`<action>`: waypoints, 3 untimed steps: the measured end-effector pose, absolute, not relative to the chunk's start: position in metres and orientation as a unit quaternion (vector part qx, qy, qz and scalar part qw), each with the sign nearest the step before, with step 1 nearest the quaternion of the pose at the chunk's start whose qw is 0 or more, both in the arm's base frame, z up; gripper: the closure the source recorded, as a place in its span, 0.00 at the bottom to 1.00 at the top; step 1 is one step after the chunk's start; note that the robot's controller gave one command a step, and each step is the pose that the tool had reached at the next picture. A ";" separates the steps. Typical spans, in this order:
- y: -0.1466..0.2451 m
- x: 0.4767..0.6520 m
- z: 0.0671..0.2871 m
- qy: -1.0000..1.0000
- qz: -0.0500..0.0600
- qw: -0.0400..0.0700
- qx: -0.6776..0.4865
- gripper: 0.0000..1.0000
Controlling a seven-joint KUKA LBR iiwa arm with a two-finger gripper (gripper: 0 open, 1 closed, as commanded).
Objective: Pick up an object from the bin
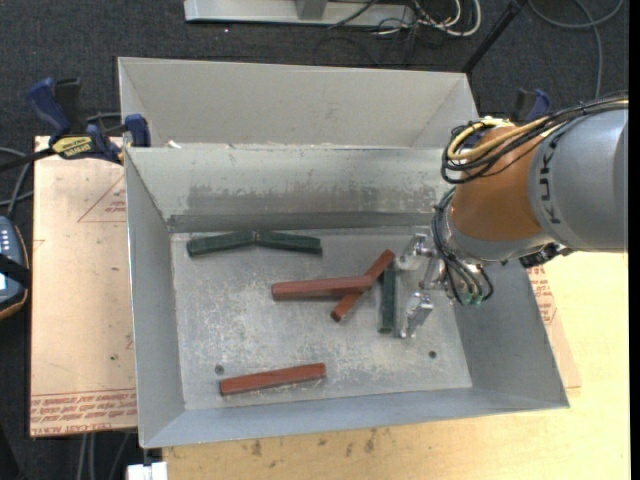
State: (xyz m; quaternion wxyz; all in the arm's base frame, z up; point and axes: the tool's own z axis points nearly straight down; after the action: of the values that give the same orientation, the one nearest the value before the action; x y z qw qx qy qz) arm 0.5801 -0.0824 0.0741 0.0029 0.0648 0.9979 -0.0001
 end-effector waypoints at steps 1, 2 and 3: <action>-0.082 0.580 0.074 0.998 0.000 0.004 0.065 0.00; -0.040 0.583 0.083 0.998 -0.002 0.004 0.060 0.00; -0.004 0.599 0.079 1.000 0.000 0.014 0.014 1.00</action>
Offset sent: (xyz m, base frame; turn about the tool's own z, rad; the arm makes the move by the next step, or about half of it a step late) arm 0.0037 0.0872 0.0164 -0.0294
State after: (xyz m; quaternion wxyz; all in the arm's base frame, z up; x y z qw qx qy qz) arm 0.5993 -0.0036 0.0787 0.0137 0.0136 0.9998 0.0002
